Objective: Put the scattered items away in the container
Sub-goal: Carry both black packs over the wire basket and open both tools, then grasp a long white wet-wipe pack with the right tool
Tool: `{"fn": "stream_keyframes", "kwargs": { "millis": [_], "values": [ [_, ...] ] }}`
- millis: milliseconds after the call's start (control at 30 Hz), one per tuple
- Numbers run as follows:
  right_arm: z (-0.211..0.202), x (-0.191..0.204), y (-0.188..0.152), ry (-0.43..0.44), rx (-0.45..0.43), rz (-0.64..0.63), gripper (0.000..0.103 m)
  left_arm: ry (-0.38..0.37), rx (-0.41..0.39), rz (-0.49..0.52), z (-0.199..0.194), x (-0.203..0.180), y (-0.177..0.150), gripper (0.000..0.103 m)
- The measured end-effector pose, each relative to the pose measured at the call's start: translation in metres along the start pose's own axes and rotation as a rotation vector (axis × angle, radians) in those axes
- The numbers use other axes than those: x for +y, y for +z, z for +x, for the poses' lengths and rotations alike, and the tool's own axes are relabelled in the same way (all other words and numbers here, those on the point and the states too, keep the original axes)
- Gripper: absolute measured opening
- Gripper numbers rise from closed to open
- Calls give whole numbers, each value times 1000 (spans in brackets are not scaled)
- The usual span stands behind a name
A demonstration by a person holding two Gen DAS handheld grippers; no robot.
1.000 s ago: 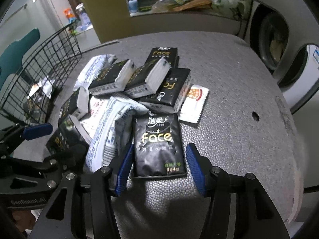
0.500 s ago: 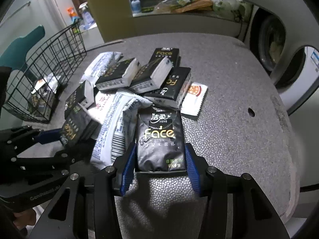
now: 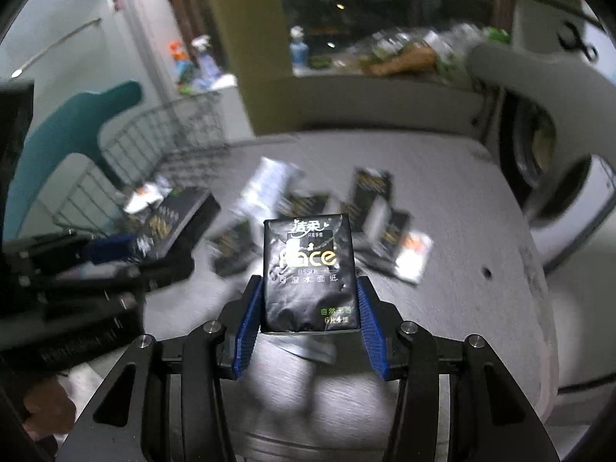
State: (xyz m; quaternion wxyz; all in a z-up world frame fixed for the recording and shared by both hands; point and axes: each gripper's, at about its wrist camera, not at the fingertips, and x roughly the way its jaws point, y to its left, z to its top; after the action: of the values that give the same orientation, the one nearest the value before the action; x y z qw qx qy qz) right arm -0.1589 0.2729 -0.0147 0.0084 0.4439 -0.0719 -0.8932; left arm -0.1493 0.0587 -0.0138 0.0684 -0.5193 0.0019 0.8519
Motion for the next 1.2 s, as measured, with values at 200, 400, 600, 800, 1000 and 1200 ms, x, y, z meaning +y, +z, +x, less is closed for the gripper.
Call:
{"fn": "stream_keyframes", "kwargs": {
  "millis": [200, 400, 600, 800, 1000, 1200],
  "values": [
    [2, 78, 43, 101, -49, -90, 48, 120, -67, -106, -36, 77, 23, 53],
    [29, 156, 65, 171, -24, -177, 48, 217, -31, -236, -30, 166, 18, 53],
    [54, 179, 63, 169, 18, -191, 49, 232, 26, -268, -6, 197, 15, 53],
    [51, 173, 61, 159, -2, -187, 49, 203, 14, -267, -3, 202, 13, 63],
    [37, 165, 60, 163, -14, -185, 49, 204, 12, -250, -12, 184, 6, 64],
    [0, 121, 41, 128, -26, -148, 49, 152, -1, -199, -29, 142, -5, 64]
  ]
}}
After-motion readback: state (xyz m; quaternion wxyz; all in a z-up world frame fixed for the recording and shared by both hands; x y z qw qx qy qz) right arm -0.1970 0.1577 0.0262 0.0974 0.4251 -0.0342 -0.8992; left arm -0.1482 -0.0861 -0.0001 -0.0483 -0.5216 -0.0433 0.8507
